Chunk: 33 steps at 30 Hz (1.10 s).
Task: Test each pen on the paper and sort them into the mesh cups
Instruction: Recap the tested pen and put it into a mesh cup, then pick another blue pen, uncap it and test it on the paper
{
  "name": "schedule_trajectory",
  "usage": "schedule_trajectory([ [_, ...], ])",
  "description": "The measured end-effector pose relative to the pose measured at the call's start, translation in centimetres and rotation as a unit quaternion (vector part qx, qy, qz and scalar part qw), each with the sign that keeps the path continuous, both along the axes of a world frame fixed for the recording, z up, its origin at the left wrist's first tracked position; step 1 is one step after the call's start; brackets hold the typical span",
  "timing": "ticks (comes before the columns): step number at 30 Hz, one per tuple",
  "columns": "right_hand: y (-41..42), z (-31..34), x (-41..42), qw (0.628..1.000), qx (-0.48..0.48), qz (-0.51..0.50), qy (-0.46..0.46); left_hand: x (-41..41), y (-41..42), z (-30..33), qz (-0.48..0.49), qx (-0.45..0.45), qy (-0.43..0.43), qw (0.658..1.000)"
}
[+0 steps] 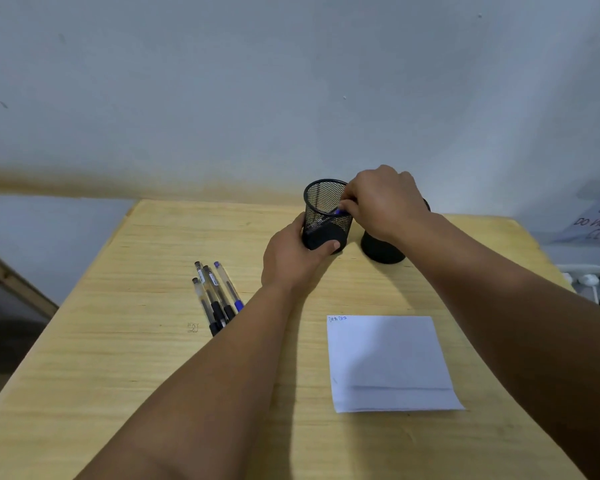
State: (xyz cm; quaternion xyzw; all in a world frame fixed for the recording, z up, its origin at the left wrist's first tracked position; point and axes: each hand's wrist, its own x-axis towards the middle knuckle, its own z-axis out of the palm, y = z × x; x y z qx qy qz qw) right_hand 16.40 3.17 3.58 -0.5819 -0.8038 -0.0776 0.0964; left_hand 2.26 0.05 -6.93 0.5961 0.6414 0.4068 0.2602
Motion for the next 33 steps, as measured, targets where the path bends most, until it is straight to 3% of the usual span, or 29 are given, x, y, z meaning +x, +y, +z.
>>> schedule_trajectory([
  [3,-1.0,-0.4,0.6,0.998,0.050,-0.007,0.031,-0.2,-0.1,0.3,-0.026,-0.003,0.007,1.000],
  [6,-2.5,-0.8,1.0,0.983,0.108,-0.012,0.149,-1.0,-0.1,0.6,-0.069,-0.020,0.029,0.997],
  [10,-4.7,-2.0,0.8,0.920,0.046,-0.038,0.388,-3.3,-0.9,1.6,-0.093,-0.029,0.084,0.992],
  [12,-5.9,-2.9,0.1,0.893,0.004,-0.052,0.448,-5.0,-1.5,2.2,-0.085,-0.035,0.119,0.989],
  [23,-11.0,-8.2,-7.7,0.914,-0.214,-0.007,0.346,-14.3,-3.2,2.8,-0.045,-0.113,0.283,0.951],
  [33,-12.9,-8.5,-10.5,0.928,-0.226,-0.004,0.296,-15.0,-3.3,2.9,-0.058,-0.123,0.328,0.935],
])
